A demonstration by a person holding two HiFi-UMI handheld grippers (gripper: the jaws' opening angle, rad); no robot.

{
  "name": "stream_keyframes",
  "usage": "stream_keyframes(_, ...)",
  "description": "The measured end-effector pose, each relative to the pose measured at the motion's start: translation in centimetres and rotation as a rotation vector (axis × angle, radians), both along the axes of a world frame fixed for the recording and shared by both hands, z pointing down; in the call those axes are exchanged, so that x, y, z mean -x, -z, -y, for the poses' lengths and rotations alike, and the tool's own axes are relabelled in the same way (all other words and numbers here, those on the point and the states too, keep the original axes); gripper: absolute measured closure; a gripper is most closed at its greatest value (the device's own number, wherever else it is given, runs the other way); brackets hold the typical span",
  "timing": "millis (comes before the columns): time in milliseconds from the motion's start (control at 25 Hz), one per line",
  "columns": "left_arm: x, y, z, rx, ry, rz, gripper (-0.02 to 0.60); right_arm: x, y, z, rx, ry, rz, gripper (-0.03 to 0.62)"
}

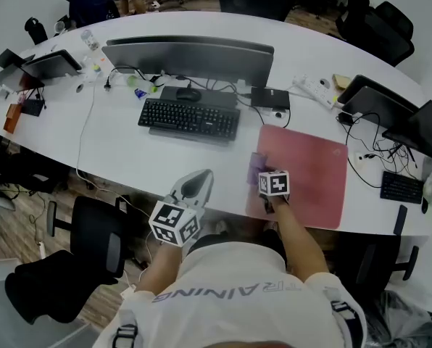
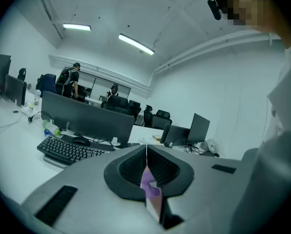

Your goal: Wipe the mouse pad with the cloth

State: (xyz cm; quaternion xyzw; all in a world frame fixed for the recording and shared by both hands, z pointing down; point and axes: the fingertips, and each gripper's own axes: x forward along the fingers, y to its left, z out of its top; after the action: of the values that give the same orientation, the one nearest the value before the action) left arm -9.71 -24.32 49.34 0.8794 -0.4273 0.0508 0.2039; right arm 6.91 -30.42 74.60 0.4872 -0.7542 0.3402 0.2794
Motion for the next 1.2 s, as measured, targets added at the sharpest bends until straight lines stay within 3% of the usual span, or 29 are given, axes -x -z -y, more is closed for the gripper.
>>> stream_keyframes(200,-0.8,-0.4,-0.5,0.013,-0.004,-0.001,0.549,-1.2,-1.4,0.2,0.033,-0.008,-0.02,0.496)
stream_keyframes(400,-3.9,-0.3,-0.9,0.013,-0.011,0.0,0.549,-4.0,-1.5,-0.3,0.039,-0.034,0.0,0.496)
stream_keyframes(1200,-21.1,0.4,-3.0,0.012,-0.026,-0.006,0.549,-24.0,-2.0,-4.3,0.084,-0.137,0.02,0.496)
